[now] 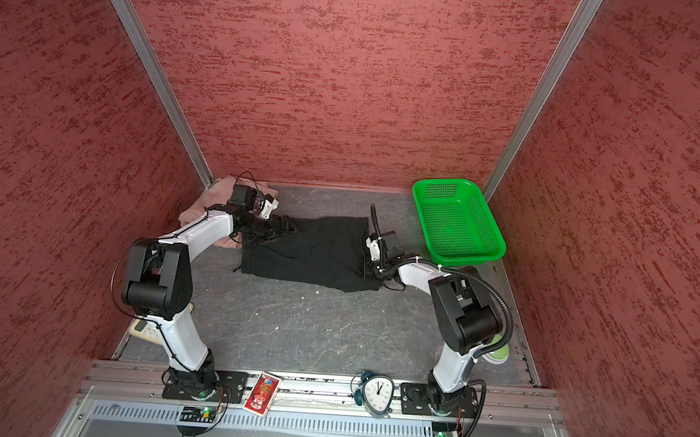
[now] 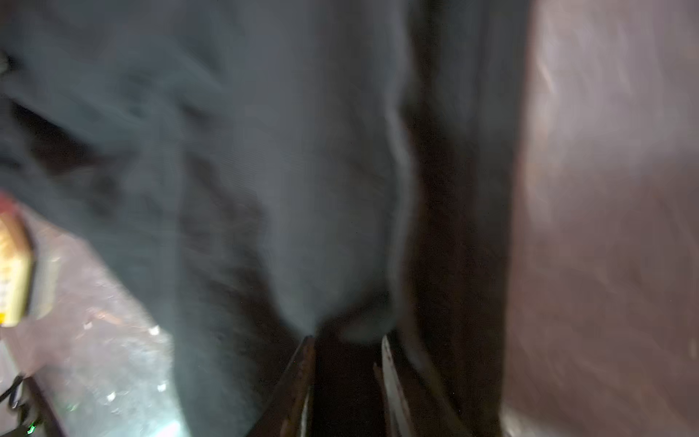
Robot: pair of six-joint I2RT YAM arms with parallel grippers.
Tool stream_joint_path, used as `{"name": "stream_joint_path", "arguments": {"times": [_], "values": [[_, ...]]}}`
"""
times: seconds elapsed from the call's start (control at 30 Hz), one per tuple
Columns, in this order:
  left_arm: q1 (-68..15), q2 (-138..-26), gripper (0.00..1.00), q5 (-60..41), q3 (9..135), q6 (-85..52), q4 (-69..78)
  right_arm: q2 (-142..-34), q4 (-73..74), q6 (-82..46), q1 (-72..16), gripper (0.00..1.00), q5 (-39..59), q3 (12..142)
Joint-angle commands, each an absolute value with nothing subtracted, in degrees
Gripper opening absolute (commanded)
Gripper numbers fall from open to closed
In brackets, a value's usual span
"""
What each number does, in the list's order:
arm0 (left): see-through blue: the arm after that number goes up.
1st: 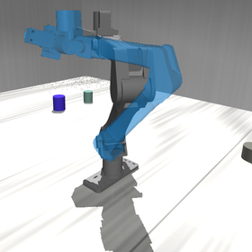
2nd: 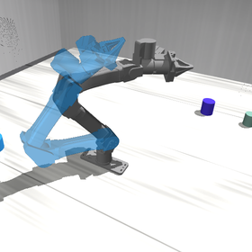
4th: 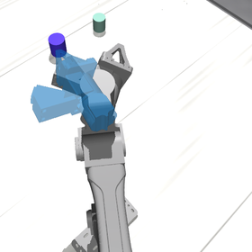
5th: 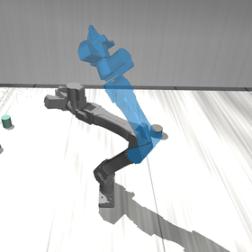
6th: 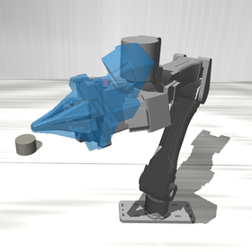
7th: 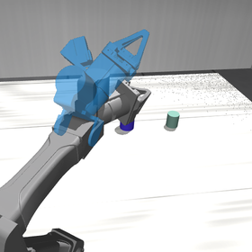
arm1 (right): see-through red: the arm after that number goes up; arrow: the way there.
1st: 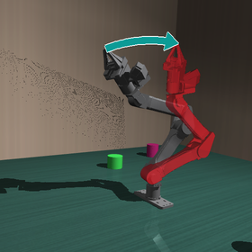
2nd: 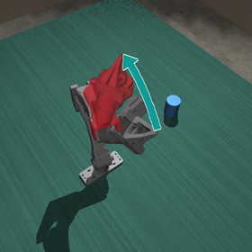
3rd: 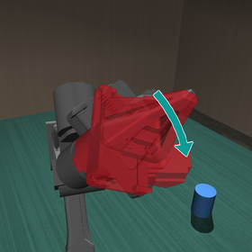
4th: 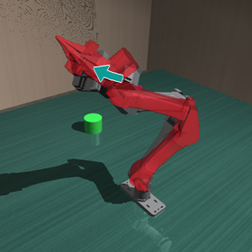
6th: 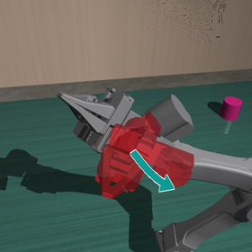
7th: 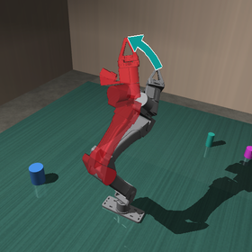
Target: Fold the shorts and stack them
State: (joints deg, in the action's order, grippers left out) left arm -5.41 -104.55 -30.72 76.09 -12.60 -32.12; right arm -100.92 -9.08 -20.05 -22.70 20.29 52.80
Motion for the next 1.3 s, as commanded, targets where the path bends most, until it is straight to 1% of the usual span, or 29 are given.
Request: {"name": "stream_joint_path", "arguments": {"times": [0.0, 0.17, 0.37, 0.47, 0.53, 0.6, 0.63, 0.73, 0.87, 1.0, 1.1, 1.17, 1.27], "values": [[-5.3, -102.7, 0.99, -27.2, 74.6, -10.9, -32.1, -98.6, -7.5, -25.3, -21.4, 0.32, 15.2, 48.7], [-5.9, -102.9, 0.99, -26.6, 72.3, -10.5, -34.0, -94.2, -11.5, -27.7, -19.4, 0.37, 11.4, 43.5], [-11.2, -100.0, 0.99, -27.5, 68.9, -11.9, -36.9, -81.5, -19.0, -29.2, -17.3, 0.40, 5.9, 39.2], [-12.6, -97.8, 0.99, -27.9, 69.2, -12.7, -38.6, -77.8, -18.0, -26.9, -17.5, 0.40, 7.1, 41.3], [-12.7, -96.2, 0.99, -27.9, 70.1, -12.4, -38.3, -76.9, -13.1, -25.2, -17.4, 0.38, 9.6, 42.4], [-12.6, -94.8, 0.99, -28.6, 70.4, -12.2, -35.3, -78.1, -8.0, -24.7, -17.5, 0.32, 11.9, 44.2], [-12.5, -94.4, 0.99, -29.5, 70.8, -12.2, -33.6, -79.8, -4.5, -24.1, -17.4, 0.31, 14.1, 45.2], [-12.5, -94.3, 0.99, -32.6, 70.7, -12.8, -27.6, -87.5, 4.6, -23.7, -17.4, 0.25, 18.2, 48.8], [-12.0, -96.0, 0.99, -32.4, 70.0, -12.1, -24.0, -97.3, 10.4, -24.2, -17.4, 0.15, 19.6, 55.1], [-8.5, -99.3, 0.99, -27.4, 69.0, -12.7, -23.0, -104.1, 9.8, -25.7, -16.2, 0.09, 16.4, 59.7], [-5.5, -100.1, 0.99, -23.1, 67.0, -14.7, -22.6, -106.3, 10.3, -29.0, -13.7, 0.08, 16.3, 58.8], [-3.8, -100.1, 0.99, -23.7, 65.3, -15.0, -21.2, -106.9, 9.6, -30.7, -11.9, 0.08, 16.2, 57.7], [-2.3, -102.5, 0.99, -26.1, 65.3, -14.9, -21.2, -106.4, 9.6, -31.4, -10.3, 0.13, 16.2, 55.1]]}}
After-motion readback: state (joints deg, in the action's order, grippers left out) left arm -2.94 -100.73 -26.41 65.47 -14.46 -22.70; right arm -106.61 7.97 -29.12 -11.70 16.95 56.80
